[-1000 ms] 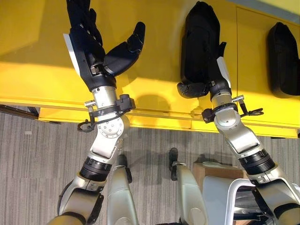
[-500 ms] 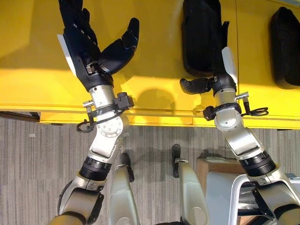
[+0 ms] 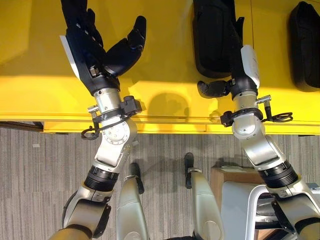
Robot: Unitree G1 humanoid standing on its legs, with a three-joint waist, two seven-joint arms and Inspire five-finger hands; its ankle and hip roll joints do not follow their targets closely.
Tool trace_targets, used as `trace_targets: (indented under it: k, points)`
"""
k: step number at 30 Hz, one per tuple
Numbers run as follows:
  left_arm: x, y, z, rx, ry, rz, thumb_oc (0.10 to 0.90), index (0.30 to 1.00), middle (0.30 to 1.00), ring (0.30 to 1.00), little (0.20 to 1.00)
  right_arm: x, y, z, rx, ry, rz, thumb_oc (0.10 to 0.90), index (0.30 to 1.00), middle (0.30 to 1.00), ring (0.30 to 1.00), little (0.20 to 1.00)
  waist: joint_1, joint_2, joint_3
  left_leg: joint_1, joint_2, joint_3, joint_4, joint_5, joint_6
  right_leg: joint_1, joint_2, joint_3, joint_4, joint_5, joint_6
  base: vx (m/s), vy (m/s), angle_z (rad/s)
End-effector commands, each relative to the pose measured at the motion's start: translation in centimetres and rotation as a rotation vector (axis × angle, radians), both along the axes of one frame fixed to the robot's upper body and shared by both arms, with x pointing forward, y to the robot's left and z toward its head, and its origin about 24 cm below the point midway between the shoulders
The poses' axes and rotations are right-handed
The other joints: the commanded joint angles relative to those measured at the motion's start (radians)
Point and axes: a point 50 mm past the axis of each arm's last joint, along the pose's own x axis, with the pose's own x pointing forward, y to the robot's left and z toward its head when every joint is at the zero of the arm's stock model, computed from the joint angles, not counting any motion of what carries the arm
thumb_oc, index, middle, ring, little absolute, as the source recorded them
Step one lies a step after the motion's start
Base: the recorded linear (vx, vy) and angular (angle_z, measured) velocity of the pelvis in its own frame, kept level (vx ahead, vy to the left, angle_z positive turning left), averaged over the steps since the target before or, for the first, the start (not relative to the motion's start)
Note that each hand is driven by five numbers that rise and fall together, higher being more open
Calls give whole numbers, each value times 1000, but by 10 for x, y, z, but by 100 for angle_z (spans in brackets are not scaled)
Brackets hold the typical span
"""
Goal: Move parts from the plastic box to the shelf.
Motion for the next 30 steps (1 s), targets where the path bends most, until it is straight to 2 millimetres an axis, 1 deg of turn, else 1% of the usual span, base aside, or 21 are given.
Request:
trace_targets:
  k: [1, 10, 16, 17, 21, 25, 28, 30]
  points:
    - [-41, -15, 57, -27, -344, -133, 900, 1000, 1000, 1000, 1000, -26, -13, 63, -49, -293, -38, 900, 1000, 1000, 1000, 1000, -12, 54, -13, 81, -38, 83, -90, -4, 56, 55, 54, -27, 102, -148, -73, 0, 0, 0]
    - [-45, -14, 55, -35, -353, -139, 900, 1000, 1000, 1000, 1000, -27, -7, 54, -66, -239, 4, 900, 1000, 1000, 1000, 1000, -11, 58, -13, 84, -43, 82, -94, -5, 55, 58, 51, -27, 97, -148, -72, 0, 0, 0]
    - [-46, -12, 52, -38, -357, -143, 900, 1000, 1000, 1000, 1000, -27, -3, 46, -122, -182, 22, 900, 1000, 1000, 1000, 1000, -11, 53, -13, 91, -41, 82, -98, -4, 55, 66, 51, -30, 93, -147, -71, 0, 0, 0]
    - [-48, -11, 50, -39, -360, -146, 900, 1000, 1000, 1000, 1000, -27, -2, 42, -147, -159, 19, 900, 1000, 1000, 1000, 1000, -10, 52, -13, 94, -40, 83, -103, -3, 55, 69, 51, -31, 90, -146, -71, 0, 0, 0]
    - [-48, -11, 49, -42, -364, -148, 900, 1000, 1000, 1000, 1000, -28, -3, 37, -176, -151, -8, 900, 1000, 1000, 1000, 1000, -11, 50, -13, 102, -40, 84, -110, 0, 55, 78, 51, -31, 81, -145, -71, 0, 0, 0]
    - [-51, -10, 46, -45, -369, -148, 900, 1000, 1000, 1000, 1000, -34, -9, 36, -147, -264, -69, 900, 1000, 1000, 1000, 1000, -16, 50, -13, 118, -38, 88, -128, 8, 55, 93, 51, -33, 69, -142, -69, 0, 0, 0]
    - [-51, -11, 46, -51, -372, -142, 900, 1000, 1000, 1000, 1000, -44, -11, 46, -88, -422, -79, 900, 1000, 1000, 1000, 1000, -21, 53, -13, 125, -37, 90, -135, 11, 55, 96, 51, -32, 68, -141, -67, -6, 10, -1]
    - [-51, -12, 47, -57, -375, -139, 900, 1000, 1000, 1000, 1000, -48, -11, 52, -79, -460, -73, 900, 1000, 1000, 1000, 1000, -24, 56, -13, 124, -39, 91, -135, 10, 55, 93, 52, -30, 70, -142, -66, -5, 18, -1]
